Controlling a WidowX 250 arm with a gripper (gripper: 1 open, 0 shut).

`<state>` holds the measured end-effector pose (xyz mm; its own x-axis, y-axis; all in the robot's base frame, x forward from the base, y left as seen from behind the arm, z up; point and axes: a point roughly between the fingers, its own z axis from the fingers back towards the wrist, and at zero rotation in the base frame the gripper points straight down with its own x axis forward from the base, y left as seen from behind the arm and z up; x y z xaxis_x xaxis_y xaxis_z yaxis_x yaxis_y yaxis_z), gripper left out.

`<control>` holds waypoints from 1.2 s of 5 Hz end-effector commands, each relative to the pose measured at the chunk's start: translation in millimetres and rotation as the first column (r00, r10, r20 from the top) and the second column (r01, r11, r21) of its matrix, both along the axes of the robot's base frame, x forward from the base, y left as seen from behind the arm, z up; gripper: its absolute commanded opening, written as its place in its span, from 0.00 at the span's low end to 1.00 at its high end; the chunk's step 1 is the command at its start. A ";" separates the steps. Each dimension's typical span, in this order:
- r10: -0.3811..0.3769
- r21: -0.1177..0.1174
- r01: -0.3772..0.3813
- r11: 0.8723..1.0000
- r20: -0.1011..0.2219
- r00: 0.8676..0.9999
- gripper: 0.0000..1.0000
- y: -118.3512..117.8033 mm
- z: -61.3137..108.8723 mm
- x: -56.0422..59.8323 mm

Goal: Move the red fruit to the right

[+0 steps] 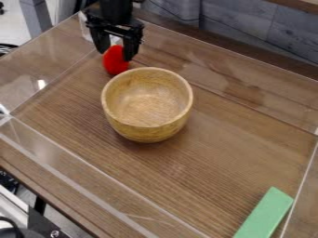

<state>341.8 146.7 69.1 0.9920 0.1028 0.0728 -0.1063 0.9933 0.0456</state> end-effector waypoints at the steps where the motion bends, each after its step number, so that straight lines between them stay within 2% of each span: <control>1: 0.002 0.031 -0.004 1.000 0.061 0.998 1.00 9.4 16.2 9.5; 3: 0.010 0.038 -0.013 0.999 0.079 0.997 1.00 12.5 16.9 12.7; 6: 0.016 0.054 -0.021 0.998 0.096 0.995 1.00 6.2 15.4 9.8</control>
<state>346.8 152.8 63.2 0.9851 0.1263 0.1164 -0.1348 0.9885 0.0681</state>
